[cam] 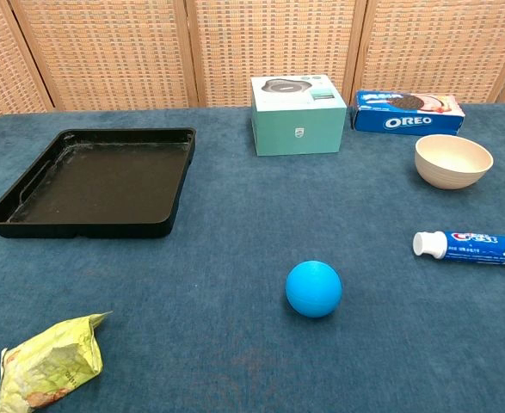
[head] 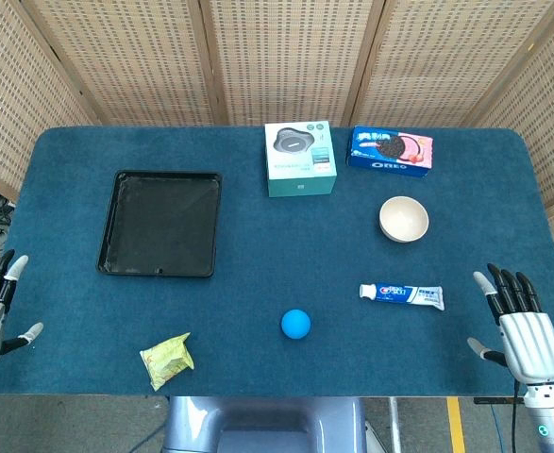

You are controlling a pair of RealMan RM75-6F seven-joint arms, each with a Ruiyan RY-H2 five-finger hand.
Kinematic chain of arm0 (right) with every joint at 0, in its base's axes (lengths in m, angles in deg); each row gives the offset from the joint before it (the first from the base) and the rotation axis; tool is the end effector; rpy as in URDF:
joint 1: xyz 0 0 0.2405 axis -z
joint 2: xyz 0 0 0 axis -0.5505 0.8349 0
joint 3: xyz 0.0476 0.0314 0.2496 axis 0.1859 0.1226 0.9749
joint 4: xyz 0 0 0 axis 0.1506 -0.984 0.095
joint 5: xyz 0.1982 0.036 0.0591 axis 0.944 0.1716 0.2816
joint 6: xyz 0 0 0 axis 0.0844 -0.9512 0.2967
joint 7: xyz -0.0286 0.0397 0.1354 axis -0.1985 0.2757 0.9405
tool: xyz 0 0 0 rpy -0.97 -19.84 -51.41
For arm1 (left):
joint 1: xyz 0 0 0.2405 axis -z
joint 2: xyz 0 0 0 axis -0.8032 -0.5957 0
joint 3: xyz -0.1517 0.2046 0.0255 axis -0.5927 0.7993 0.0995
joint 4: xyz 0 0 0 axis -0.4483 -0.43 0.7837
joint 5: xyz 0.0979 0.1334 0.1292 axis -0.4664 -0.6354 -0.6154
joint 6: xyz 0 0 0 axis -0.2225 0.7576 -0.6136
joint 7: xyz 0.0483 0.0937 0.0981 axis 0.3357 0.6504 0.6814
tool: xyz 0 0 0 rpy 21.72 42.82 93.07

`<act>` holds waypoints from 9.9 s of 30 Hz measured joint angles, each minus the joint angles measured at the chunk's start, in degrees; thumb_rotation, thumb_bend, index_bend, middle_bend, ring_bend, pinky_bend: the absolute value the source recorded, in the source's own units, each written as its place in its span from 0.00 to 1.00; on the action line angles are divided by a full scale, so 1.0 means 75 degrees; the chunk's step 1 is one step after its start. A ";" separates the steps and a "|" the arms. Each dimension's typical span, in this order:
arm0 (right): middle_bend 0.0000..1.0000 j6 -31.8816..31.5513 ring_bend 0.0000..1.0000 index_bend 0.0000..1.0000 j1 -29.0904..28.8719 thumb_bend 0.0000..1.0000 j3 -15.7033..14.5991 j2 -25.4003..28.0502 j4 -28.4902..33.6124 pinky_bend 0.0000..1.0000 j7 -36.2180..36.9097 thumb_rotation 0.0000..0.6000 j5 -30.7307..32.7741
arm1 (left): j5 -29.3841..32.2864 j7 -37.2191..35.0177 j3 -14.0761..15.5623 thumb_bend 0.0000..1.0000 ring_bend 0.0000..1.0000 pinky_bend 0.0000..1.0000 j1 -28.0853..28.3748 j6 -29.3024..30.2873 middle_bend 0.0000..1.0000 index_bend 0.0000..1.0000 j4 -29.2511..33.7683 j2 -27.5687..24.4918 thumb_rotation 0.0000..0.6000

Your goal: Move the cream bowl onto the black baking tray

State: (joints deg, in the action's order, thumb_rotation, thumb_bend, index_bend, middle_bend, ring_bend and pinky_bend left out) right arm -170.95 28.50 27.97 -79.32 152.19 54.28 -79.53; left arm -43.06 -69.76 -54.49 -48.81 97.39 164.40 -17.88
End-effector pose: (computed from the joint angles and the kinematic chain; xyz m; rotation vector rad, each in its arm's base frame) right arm -0.2981 -0.1800 0.1502 1.4599 -0.7736 0.9450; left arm -0.3032 0.1782 0.1539 -1.4153 -0.7443 -0.8588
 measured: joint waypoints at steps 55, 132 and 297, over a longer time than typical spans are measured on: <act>0.17 0.1659 0.05 0.41 -0.1615 0.15 0.1055 -0.0544 -0.0542 0.21 -0.0160 1.00 0.0638 | 0.0273 0.0107 -0.0136 0.08 0.00 0.00 0.0099 -0.0234 0.00 0.00 -0.0079 0.0036 1.00; 0.32 0.4874 0.10 0.66 -0.4743 0.52 0.0941 -0.4459 -0.7411 0.25 0.1693 1.00 0.1868 | 0.0452 0.0438 -0.0051 0.08 0.00 0.00 0.0430 -0.0703 0.00 0.00 -0.0329 0.0349 1.00; 0.00 0.0481 0.00 0.07 -0.0694 0.26 0.0390 -0.0479 -0.1417 0.00 0.2723 1.00 0.1026 | 0.3819 0.4458 -0.1821 0.29 0.00 0.00 0.7715 -0.5912 0.00 0.52 -0.4120 0.5854 1.00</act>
State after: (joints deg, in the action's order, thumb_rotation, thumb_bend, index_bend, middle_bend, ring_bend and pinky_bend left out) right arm -167.34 23.30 30.89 -82.91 141.56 74.70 -71.84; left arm -14.42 -36.33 -68.15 9.05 53.05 133.50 26.02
